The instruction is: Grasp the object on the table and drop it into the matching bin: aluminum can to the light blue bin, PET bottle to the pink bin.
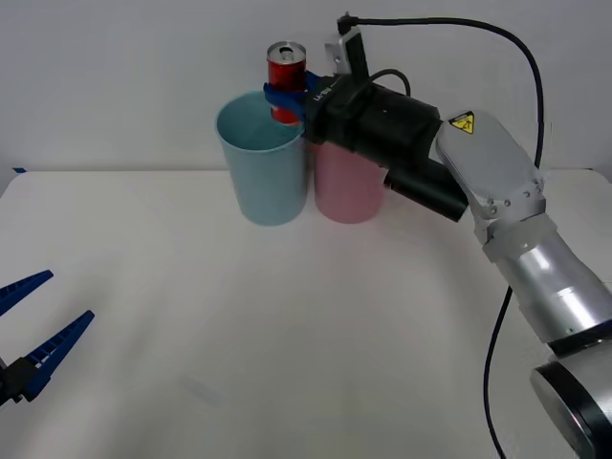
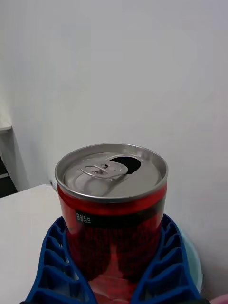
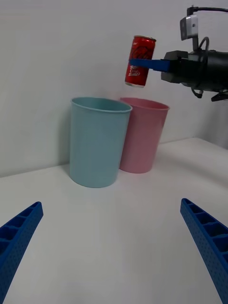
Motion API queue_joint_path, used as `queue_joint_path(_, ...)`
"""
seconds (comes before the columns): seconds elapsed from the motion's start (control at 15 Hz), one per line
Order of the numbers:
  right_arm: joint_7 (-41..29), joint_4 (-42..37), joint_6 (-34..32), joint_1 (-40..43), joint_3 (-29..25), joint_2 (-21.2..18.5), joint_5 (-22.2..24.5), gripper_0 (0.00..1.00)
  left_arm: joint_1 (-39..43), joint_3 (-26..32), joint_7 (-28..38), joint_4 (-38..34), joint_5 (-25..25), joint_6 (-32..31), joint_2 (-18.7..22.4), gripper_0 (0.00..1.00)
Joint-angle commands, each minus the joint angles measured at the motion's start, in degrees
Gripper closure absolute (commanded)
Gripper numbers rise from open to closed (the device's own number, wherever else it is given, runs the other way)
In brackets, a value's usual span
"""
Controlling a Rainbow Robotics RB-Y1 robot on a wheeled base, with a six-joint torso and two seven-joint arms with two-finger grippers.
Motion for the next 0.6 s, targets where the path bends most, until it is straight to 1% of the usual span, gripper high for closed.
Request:
queue_joint_path(0.07, 0.9, 6.7, 2.4, -4.3, 0.1, 2.5, 0.7, 1.00, 0.0, 0.0, 0.0, 0.0, 0.0, 0.0, 0.0, 0.00)
queue_joint_path(0.33, 1.8, 13.2, 6.7, -8.6, 0.8, 5.3, 0.7, 1.00, 0.0, 0.0, 0.0, 0.0, 0.0, 0.0, 0.0, 0.00)
queue_joint_path(0.47, 1.8, 15.2, 11.5, -9.9, 3.6, 6.2, 0.1, 1.00, 0.0, 0.0, 0.0, 0.0, 0.0, 0.0, 0.0, 0.00)
queue_joint_path(0.6, 1.9, 15.7, 15.3, -10.1, 6.1, 6.5, -1.1, 0.99, 0.0, 0.0, 0.0, 0.0, 0.0, 0.0, 0.0, 0.00)
